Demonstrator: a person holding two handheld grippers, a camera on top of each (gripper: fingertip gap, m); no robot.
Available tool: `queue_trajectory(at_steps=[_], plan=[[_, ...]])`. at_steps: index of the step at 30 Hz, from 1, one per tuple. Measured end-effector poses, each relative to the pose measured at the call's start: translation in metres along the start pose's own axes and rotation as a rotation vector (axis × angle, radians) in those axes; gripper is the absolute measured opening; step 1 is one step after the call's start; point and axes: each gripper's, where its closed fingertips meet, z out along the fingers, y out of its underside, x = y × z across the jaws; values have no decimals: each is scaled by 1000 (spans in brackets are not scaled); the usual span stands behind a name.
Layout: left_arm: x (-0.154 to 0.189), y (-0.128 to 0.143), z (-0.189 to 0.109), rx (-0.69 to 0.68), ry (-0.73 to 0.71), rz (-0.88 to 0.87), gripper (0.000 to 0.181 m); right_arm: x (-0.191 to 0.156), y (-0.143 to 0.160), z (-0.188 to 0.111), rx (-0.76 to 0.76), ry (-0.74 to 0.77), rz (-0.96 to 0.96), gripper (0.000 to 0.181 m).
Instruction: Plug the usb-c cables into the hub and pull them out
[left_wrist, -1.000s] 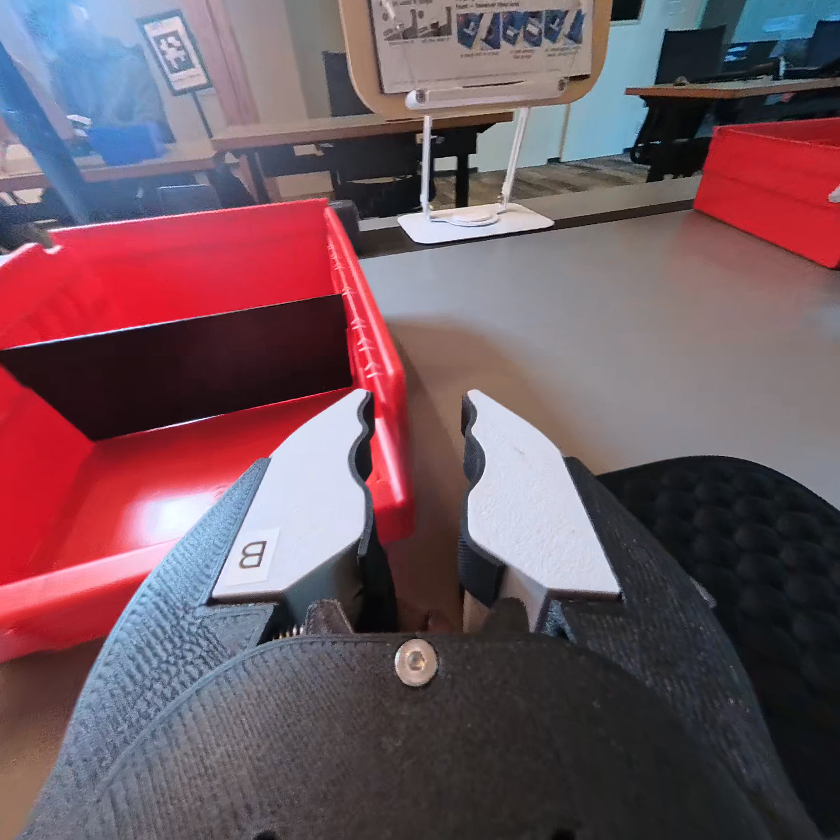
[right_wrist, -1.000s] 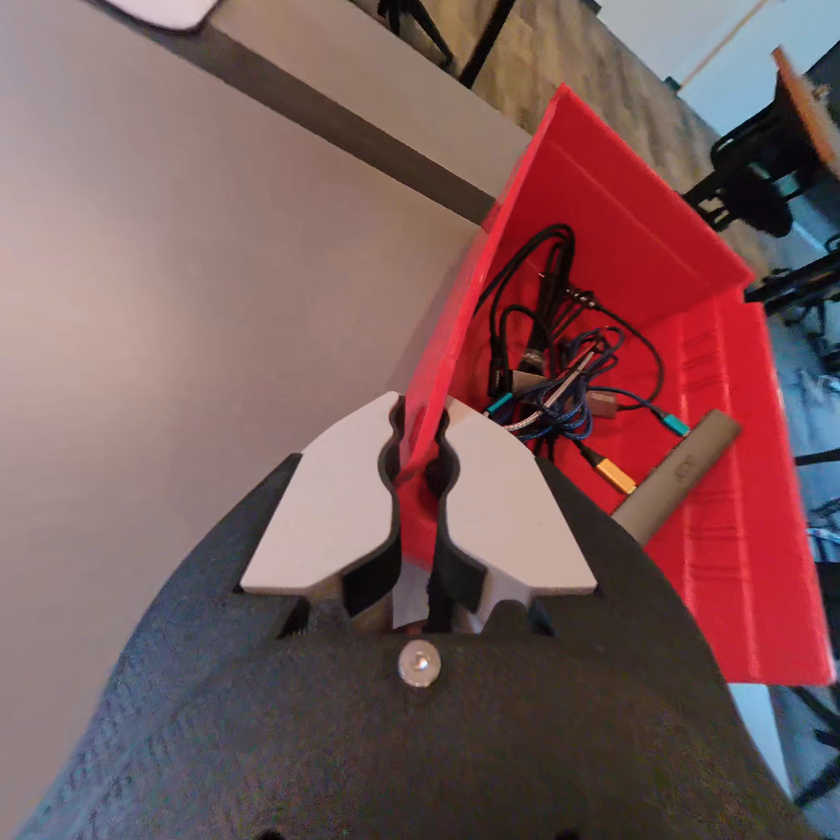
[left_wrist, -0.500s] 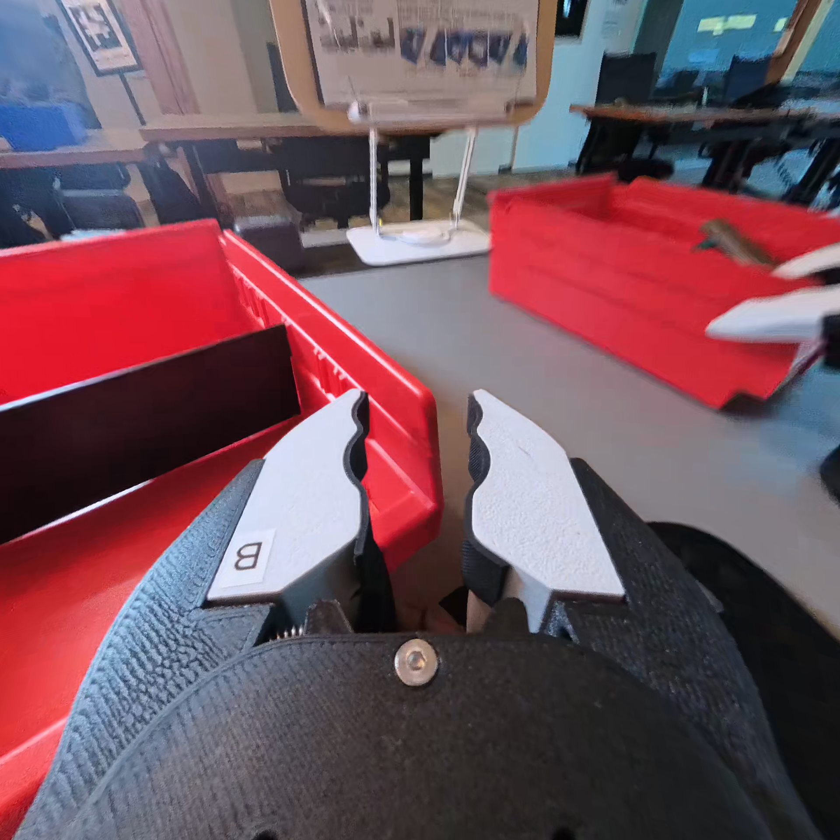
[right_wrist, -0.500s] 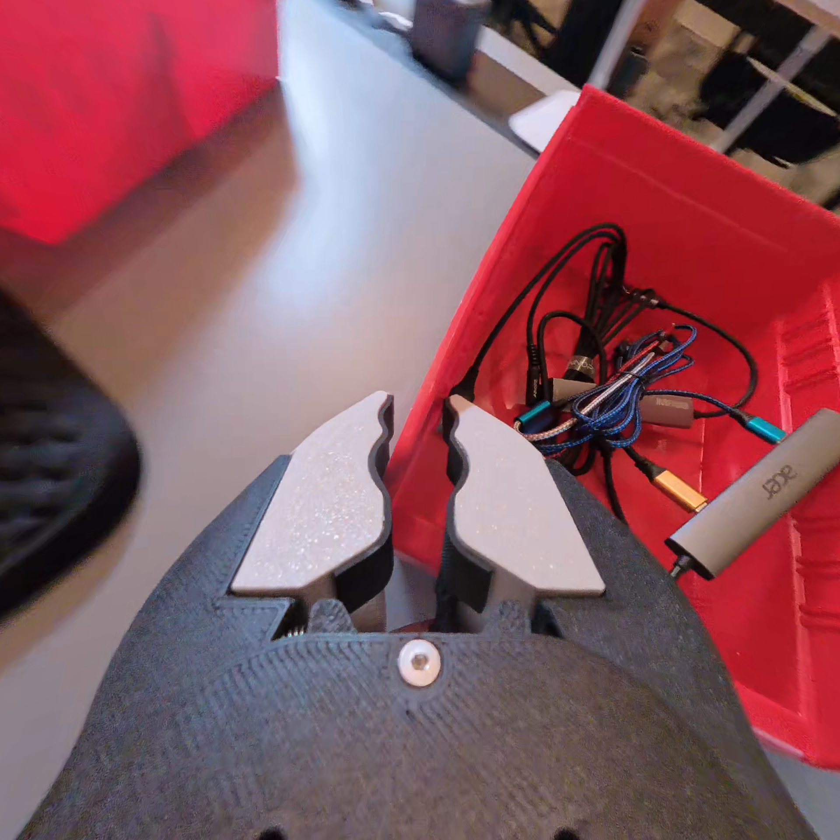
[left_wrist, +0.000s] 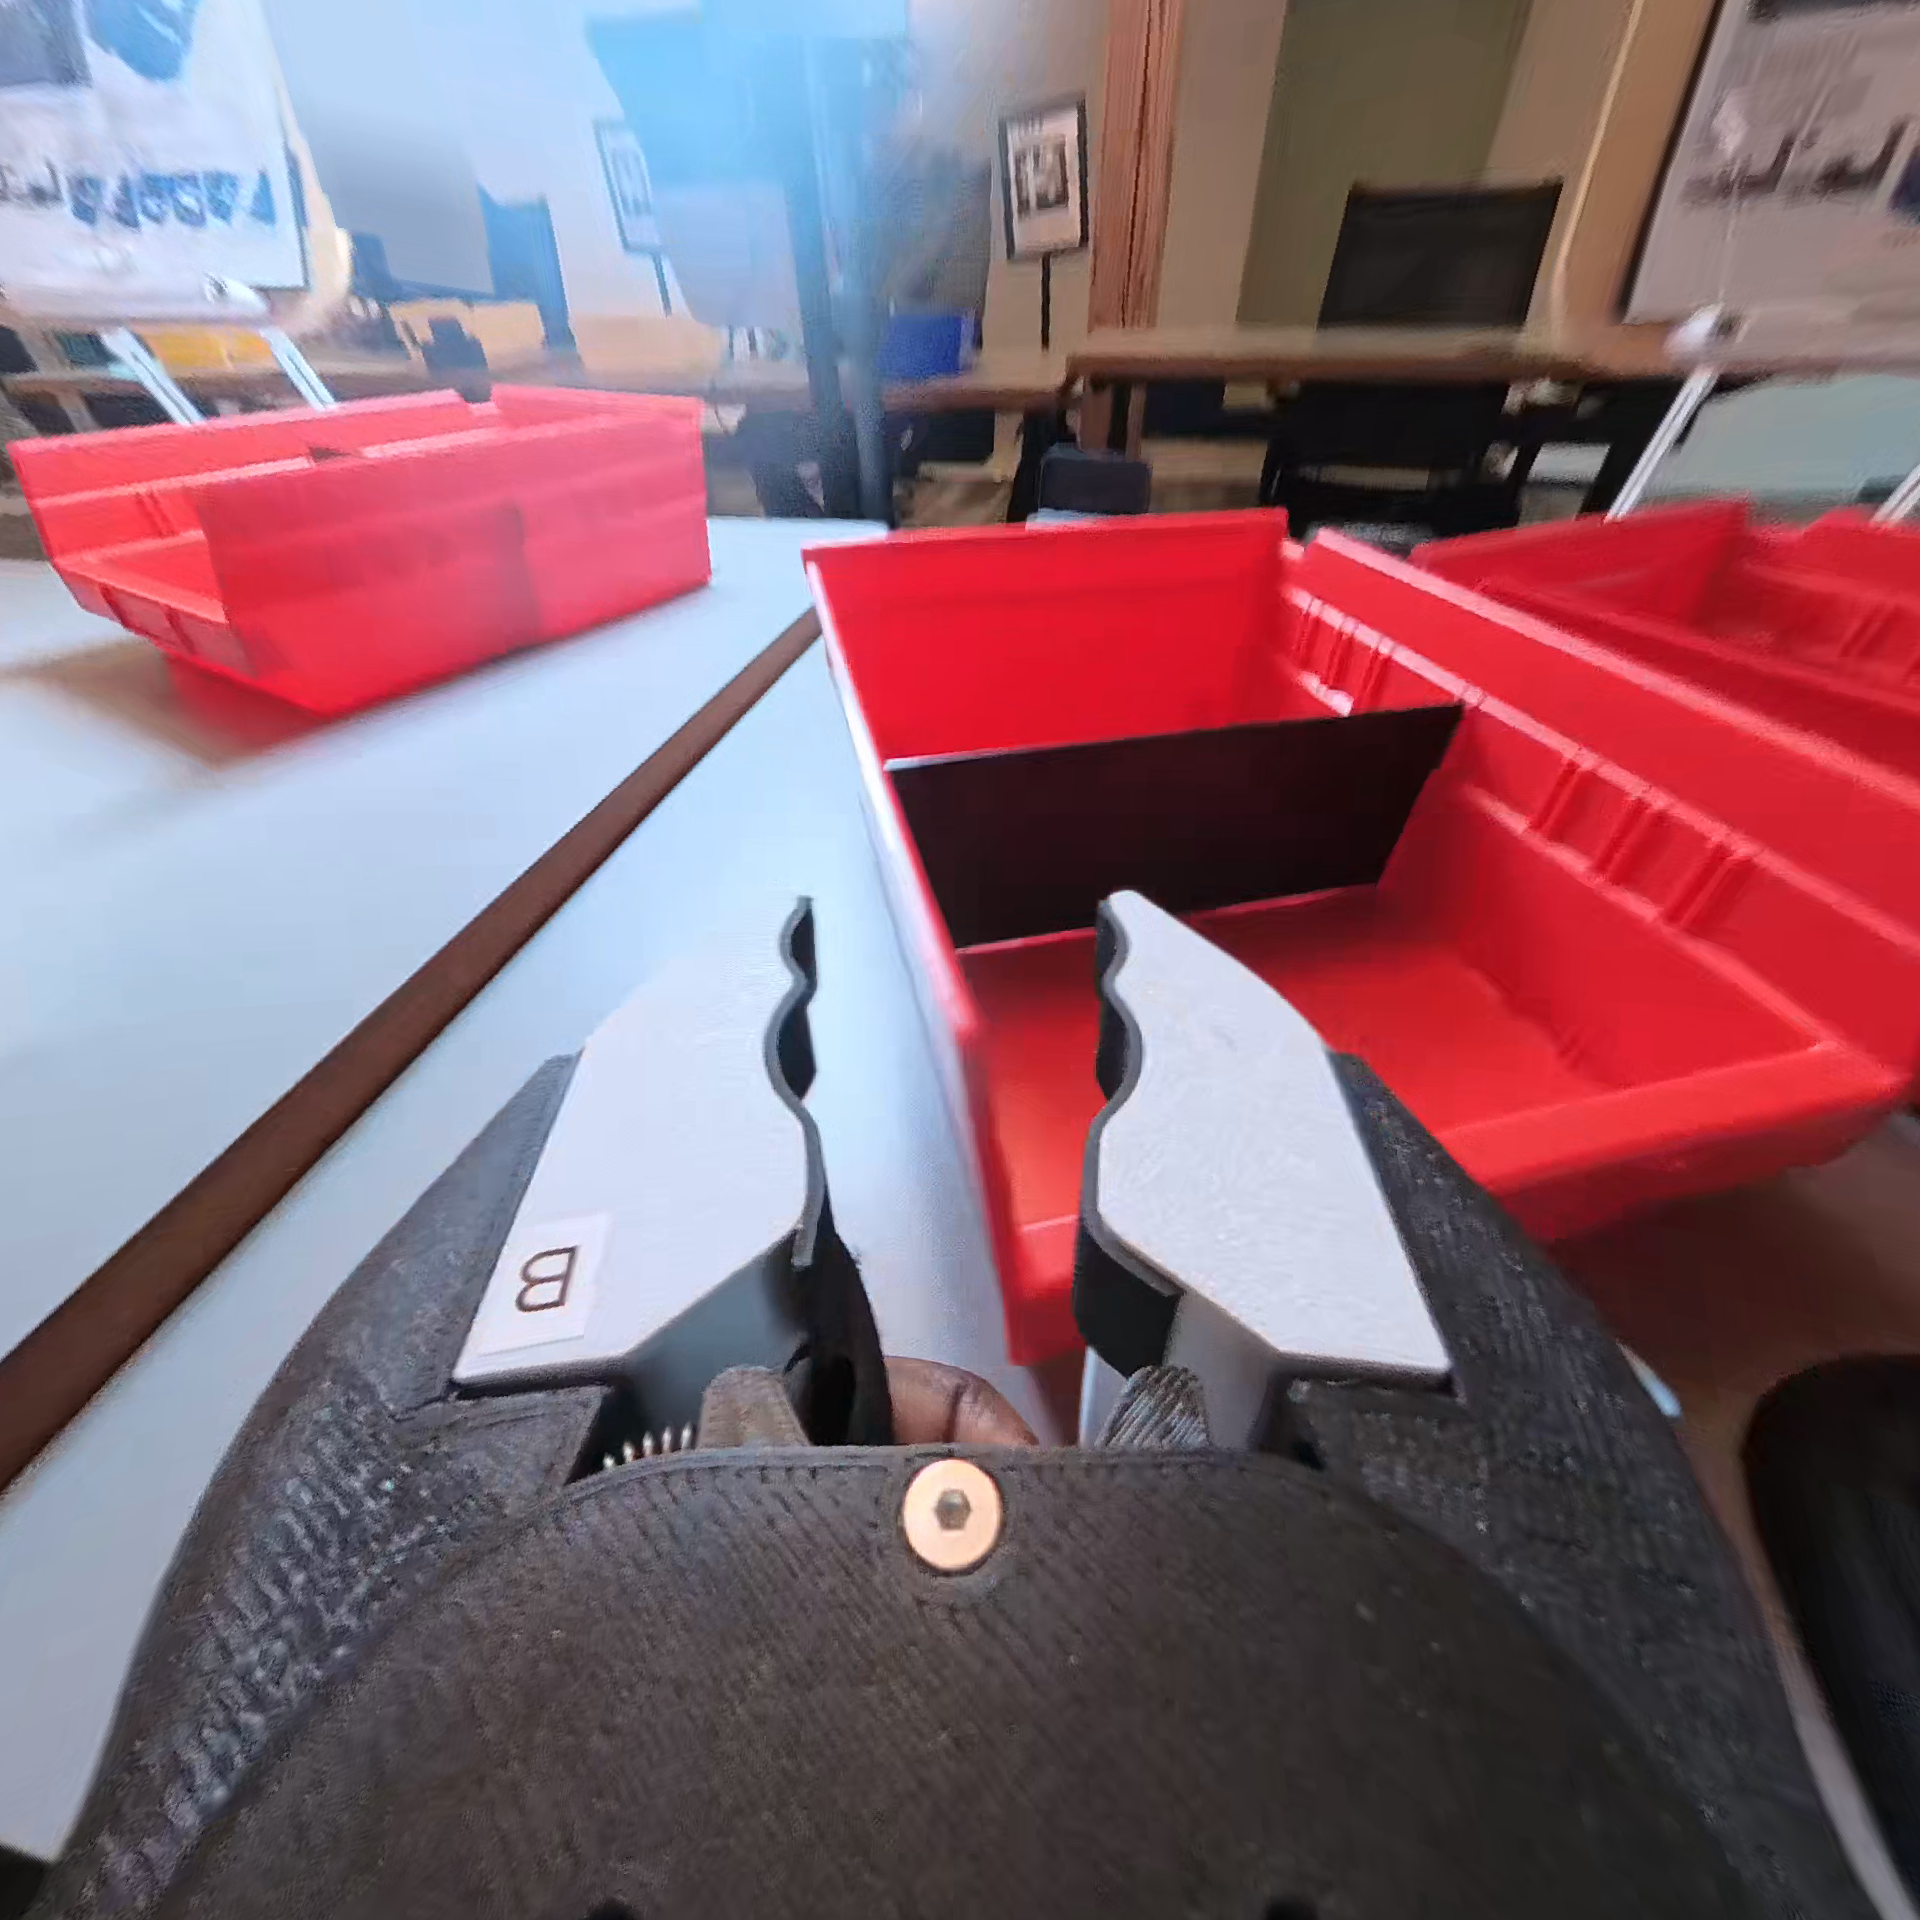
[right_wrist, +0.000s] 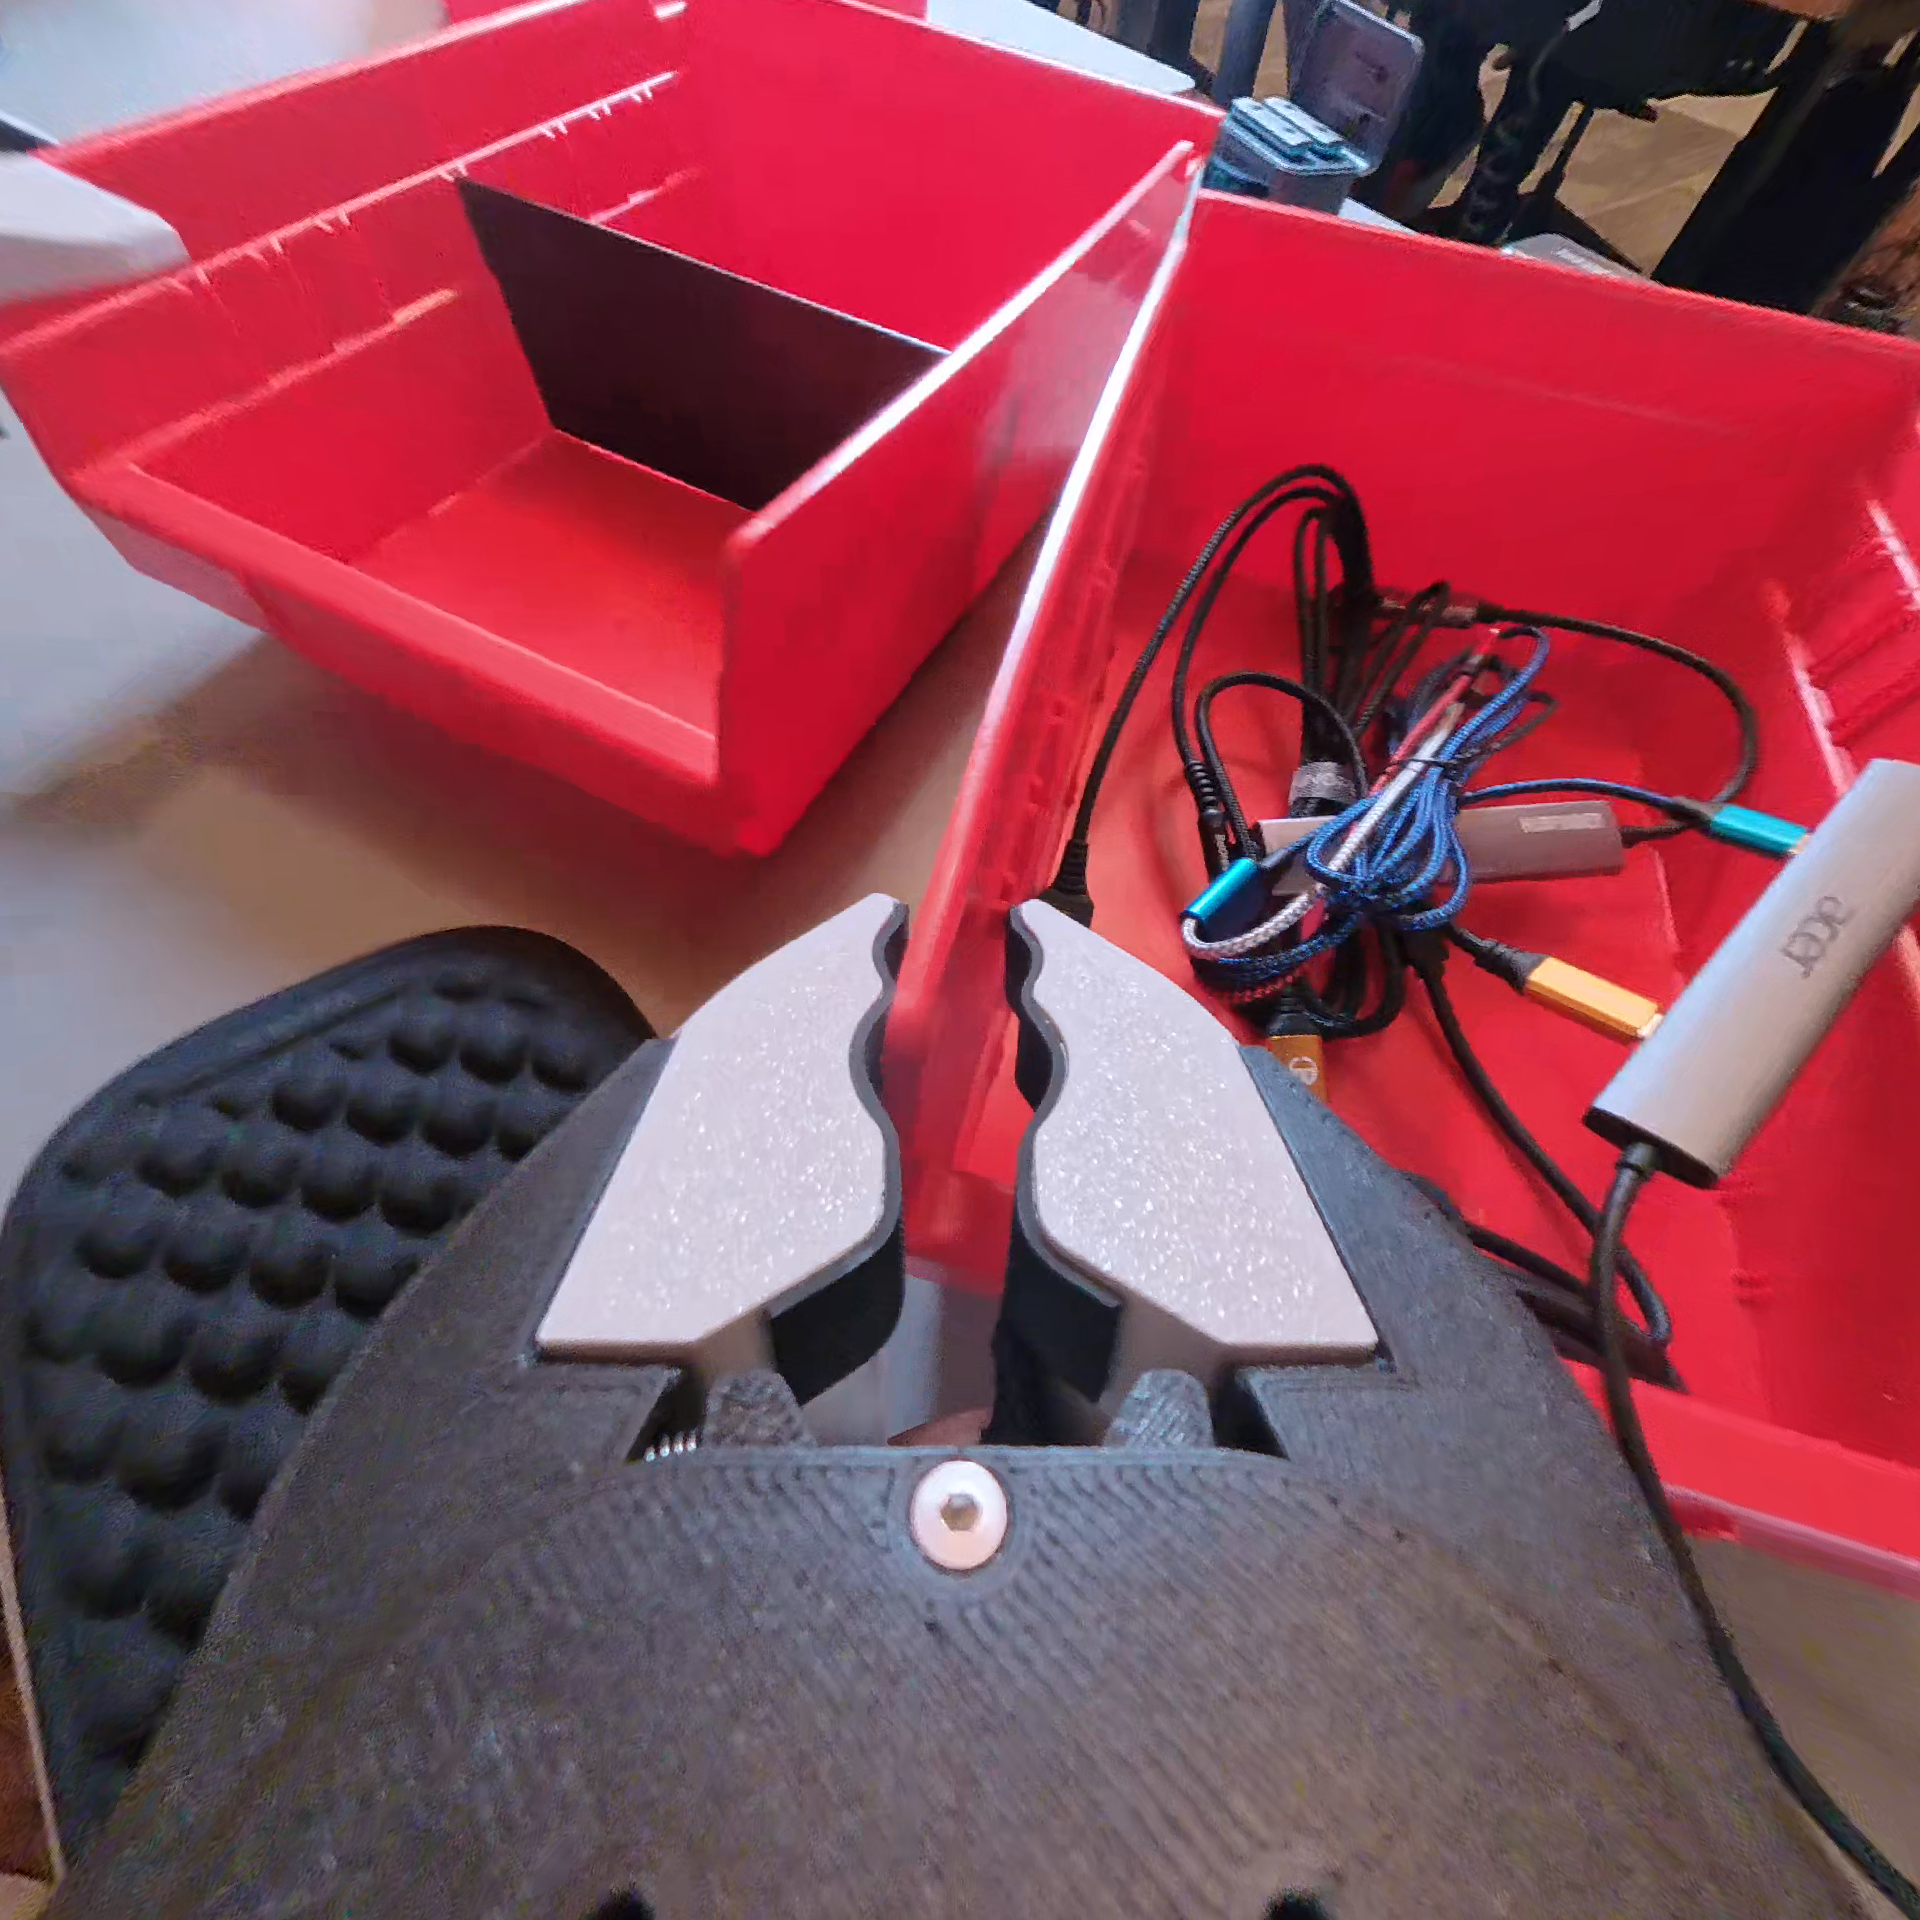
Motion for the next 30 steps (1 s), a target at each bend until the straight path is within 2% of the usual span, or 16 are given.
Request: queue_trajectory(at_steps=[3,8,15,16,19,21,23,25,26,27,29,30], plan=[[-1,18,9,-108,1,92,14,-7,-5,6,9,-24,10,21],[-8,19,-5,-127,-54,173,9,-12,-14,22,23,-28,34,24],[-21,27,-42,-170,-34,136,8,-19,-27,46,41,1,44,25],[-20,28,-46,-174,-28,131,9,-18,-31,43,67,6,73,27],[-24,29,-56,-163,-38,155,19,-21,-63,5,330,0,158,42],[-27,29,-58,-132,-46,148,30,-38,-74,-16,422,-67,194,51],[-21,29,-53,-92,6,105,37,-66,-67,-12,369,-153,172,70],[-12,33,-48,-81,63,47,38,-94,-46,10,246,-227,144,85],[-9,37,-45,-91,75,34,38,-105,-36,21,178,-251,128,83],[-8,41,-42,-107,76,34,37,-111,-28,31,110,-248,103,73],[-13,42,-41,-94,29,40,22,-103,-24,43,39,-134,58,37],[-21,38,-43,-75,-29,52,9,-93,-26,47,33,-55,6,19]])
